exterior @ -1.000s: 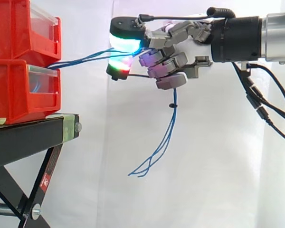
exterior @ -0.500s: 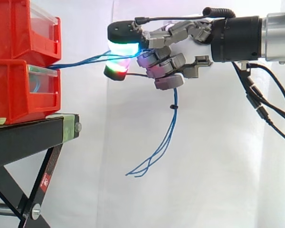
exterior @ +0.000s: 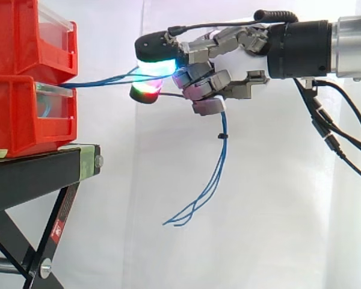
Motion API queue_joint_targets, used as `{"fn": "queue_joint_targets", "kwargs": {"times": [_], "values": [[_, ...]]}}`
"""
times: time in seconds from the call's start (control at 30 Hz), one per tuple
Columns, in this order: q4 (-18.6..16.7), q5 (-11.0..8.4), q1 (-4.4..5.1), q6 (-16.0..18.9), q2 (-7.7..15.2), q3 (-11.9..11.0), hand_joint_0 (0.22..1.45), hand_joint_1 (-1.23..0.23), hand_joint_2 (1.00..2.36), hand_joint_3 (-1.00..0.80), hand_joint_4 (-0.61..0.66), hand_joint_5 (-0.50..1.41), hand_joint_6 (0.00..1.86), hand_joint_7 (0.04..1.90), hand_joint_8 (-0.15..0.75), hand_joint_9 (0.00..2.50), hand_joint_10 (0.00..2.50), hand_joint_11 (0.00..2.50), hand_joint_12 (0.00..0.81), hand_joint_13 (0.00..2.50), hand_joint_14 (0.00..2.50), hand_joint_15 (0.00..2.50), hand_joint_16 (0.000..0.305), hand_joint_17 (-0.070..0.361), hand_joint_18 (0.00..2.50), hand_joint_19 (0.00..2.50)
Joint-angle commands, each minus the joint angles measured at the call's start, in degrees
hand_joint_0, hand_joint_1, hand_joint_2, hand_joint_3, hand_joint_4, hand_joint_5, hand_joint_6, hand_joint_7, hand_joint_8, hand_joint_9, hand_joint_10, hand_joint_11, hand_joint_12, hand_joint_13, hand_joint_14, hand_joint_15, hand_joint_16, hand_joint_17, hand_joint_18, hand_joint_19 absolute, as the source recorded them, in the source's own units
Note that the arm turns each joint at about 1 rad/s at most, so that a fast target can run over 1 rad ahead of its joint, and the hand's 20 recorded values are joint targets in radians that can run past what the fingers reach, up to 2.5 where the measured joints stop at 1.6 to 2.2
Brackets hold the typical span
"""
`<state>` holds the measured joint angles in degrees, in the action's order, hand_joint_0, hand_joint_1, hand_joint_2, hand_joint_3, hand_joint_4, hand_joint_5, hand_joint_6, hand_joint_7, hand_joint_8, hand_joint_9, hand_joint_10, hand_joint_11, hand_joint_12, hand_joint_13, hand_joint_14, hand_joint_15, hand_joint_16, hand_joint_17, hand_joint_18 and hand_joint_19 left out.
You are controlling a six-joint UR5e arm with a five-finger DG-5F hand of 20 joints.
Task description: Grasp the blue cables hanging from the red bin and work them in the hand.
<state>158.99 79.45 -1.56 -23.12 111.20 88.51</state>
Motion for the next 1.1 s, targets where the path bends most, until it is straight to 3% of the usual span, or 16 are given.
{"fn": "queue_joint_targets", "kwargs": {"times": [0.0, 0.03, 0.3, 0.33, 0.5, 0.53, 0.57, 0.6, 0.63, 0.67, 0.7, 0.73, 0.77, 0.87, 0.93, 1.07], "values": [[0.0, 0.01, -0.03, 0.0, 0.0, 0.0, 0.93, -0.80, 1.01, 0.16, 0.29, -0.04, 0.72, 1.06, 0.433, 0.45, 2.50, 2.41, 0.506, 0.92, 2.50, 1.23, 0.073, 0.164, 1.40, 1.24], [0.0, 0.18, -0.03, 0.0, 0.0, 0.0, 0.86, -0.79, 1.23, 0.10, 0.32, -0.06, 0.79, 1.01, 0.450, 0.44, 2.50, 2.37, 0.526, 0.93, 2.50, 1.20, 0.079, 0.177, 1.44, 1.21], [-0.1, 0.44, -0.11, 0.1, 0.0, 0.0, 0.77, -0.75, 1.55, 0.05, 0.32, -0.07, 0.80, 1.01, 0.470, 0.39, 2.50, 2.34, 0.548, 0.89, 2.50, 1.17, 0.082, 0.185, 1.43, 1.17], [-0.1, 0.44, -0.11, 0.1, 0.1, 0.0, 0.75, -0.74, 1.68, 0.05, 0.31, -0.08, 0.80, 1.00, 0.467, 0.37, 2.50, 2.31, 0.545, 0.87, 2.50, 1.16, 0.081, 0.183, 1.41, 1.19], [-0.1, 0.80, -0.11, 0.4, 0.0, 0.0, 0.70, -0.71, 1.89, 0.02, 0.30, -0.10, 0.83, 0.99, 0.477, 0.30, 2.50, 2.30, 0.550, 0.78, 2.50, 1.13, 0.082, 0.184, 1.35, 1.17], [-0.2, 0.80, -0.20, 0.5, 0.0, 0.0, 0.78, -0.78, 1.61, 0.04, 0.30, -0.10, 0.81, 1.00, 0.478, 0.28, 2.50, 2.31, 0.549, 0.77, 2.50, 1.13, 0.081, 0.181, 1.33, 1.17], [-0.2, 0.80, -0.11, 0.6, 0.0, 0.0, 0.83, -0.80, 1.43, 0.08, 0.29, -0.10, 0.79, 1.01, 0.472, 0.27, 2.50, 2.34, 0.541, 0.75, 2.50, 1.15, 0.079, 0.177, 1.31, 1.18], [-0.2, 0.80, -0.20, 0.8, 0.0, 0.0, 0.97, -0.83, 1.00, 0.08, 0.28, -0.10, 0.73, 1.04, 0.466, 0.23, 2.50, 2.36, 0.525, 0.73, 2.50, 1.19, 0.074, 0.167, 1.26, 1.19], [-0.2, 0.80, -0.20, 1.1, 0.0, 0.0, 0.98, -0.82, 1.01, -0.23, 0.25, -0.09, 0.61, 1.11, 0.445, 0.21, 2.50, 2.40, 0.491, 0.68, 2.50, 1.23, 0.066, 0.149, 1.19, 1.23], [-0.2, 0.80, -0.20, 1.1, 0.0, 0.0, 0.98, -0.82, 1.01, -0.28, 0.24, -0.09, 0.58, 1.13, 0.438, 0.21, 2.50, 2.42, 0.483, 0.68, 2.50, 1.25, 0.064, 0.145, 1.17, 1.24], [0.0, 0.80, -0.29, 1.3, 0.0, -0.1, 1.02, -0.81, 1.01, -0.58, 0.23, -0.08, 0.52, 1.15, 0.425, 0.20, 2.50, 2.40, 0.469, 0.67, 2.50, 1.26, 0.061, 0.137, 1.15, 1.23], [0.1, 0.80, -0.20, 1.3, 0.0, -0.1, 1.03, -0.81, 1.01, -0.74, 0.23, -0.08, 0.51, 1.14, 0.421, 0.20, 2.50, 2.37, 0.467, 0.68, 2.50, 1.26, 0.060, 0.134, 1.15, 1.24], [0.1, 0.80, -0.20, 1.3, 0.0, 0.0, 1.04, -0.80, 1.01, -0.78, 0.24, -0.08, 0.51, 1.14, 0.418, 0.20, 2.50, 2.38, 0.466, 0.69, 2.49, 1.27, 0.059, 0.134, 1.15, 1.24], [0.1, 1.06, -0.29, 1.3, 0.0, 0.0, 1.11, -0.80, 1.01, -0.66, 0.24, -0.07, 0.50, 1.13, 0.416, 0.22, 2.50, 2.34, 0.464, 0.70, 2.50, 1.23, 0.058, 0.131, 1.15, 1.25], [0.0, 1.24, -0.20, 1.3, 0.0, 0.0, 1.16, -0.79, 1.02, -0.44, 0.24, -0.04, 0.53, 1.11, 0.412, 0.24, 2.50, 2.31, 0.465, 0.68, 2.50, 1.19, 0.057, 0.128, 1.14, 1.31], [0.1, 1.24, -0.29, 1.3, 0.0, 0.0, 1.16, -0.76, 1.02, -0.37, 0.24, 0.00, 0.54, 1.12, 0.408, 0.28, 2.50, 2.29, 0.460, 0.70, 2.50, 1.18, 0.056, 0.126, 1.16, 1.32]]}}
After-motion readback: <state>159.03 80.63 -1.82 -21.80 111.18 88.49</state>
